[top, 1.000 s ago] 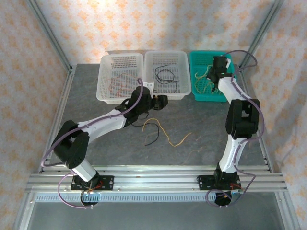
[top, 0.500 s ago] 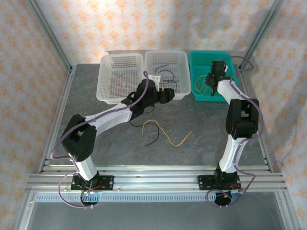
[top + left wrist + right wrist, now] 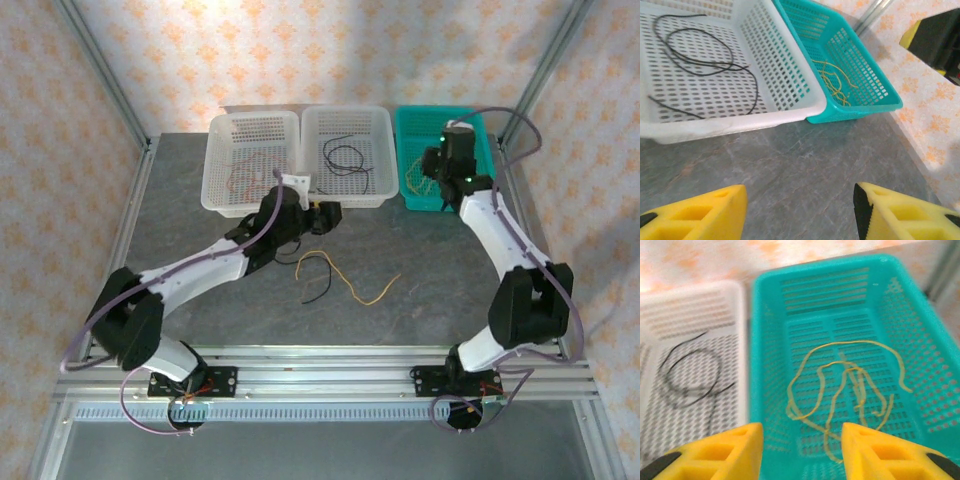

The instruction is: Untangle the cables

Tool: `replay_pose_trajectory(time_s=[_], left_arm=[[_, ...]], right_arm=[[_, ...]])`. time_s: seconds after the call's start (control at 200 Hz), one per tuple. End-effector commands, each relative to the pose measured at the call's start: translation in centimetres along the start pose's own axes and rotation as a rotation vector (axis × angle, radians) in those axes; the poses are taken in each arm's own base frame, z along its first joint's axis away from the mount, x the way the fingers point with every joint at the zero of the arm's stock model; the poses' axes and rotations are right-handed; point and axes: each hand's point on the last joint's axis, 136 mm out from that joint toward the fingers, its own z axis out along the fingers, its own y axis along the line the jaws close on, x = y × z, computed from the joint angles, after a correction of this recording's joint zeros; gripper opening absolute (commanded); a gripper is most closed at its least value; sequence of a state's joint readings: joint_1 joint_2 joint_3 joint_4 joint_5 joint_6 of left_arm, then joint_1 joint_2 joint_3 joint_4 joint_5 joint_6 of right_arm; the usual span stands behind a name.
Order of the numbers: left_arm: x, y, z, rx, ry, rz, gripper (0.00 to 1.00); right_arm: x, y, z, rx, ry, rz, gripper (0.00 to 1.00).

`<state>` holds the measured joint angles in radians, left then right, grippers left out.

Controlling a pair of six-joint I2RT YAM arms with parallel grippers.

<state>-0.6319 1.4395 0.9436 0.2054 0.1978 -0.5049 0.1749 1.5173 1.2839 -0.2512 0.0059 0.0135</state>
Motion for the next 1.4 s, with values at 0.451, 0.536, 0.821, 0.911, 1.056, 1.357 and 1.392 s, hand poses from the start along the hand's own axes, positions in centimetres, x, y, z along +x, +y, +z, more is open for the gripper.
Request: replay_pose_trajectory(time_s=[0.451,0.536,0.821,0.911,1.056,1.357,1.392], left_arm=[[3.9,8.1,-6.7,-0.169,-0.073,-0.197,0.58],[4.1,9.1,-7.3,-0.180,-0.081,-0.221,0.57],[4.6,12.1,-9.0,-0.187,-0.117,-0.323,0.55],[4.6,12.8,-9.5,-0.198,-0.126,-0.336,0.55],[4.7,13.5,-9.8,-0.198,-0.135,-0.360,0.54],[4.7,13.8,-9.9,-0.199,-0.142,-0.371,0.53],[4.7,13.7,-9.9,-0.199,-0.141,-0.369,0.53]], right_arm=[[15.5,15.4,-7.9,-0.531,0.326,-0.509,0.43],[17.5,16.8,-7.9,-0.551,0.362,-0.557,0.43],[22.8,18.9,-6.1,-0.575,0.460,-0.693,0.39],[24.0,20.0,-5.8,-0.617,0.474,-0.708,0.38],[25.7,21.1,-4.7,-0.653,0.505,-0.708,0.36],[26.8,23.0,-2.9,-0.685,0.523,-0.704,0.33],[27.0,23.0,-2.9,-0.688,0.532,-0.706,0.33]])
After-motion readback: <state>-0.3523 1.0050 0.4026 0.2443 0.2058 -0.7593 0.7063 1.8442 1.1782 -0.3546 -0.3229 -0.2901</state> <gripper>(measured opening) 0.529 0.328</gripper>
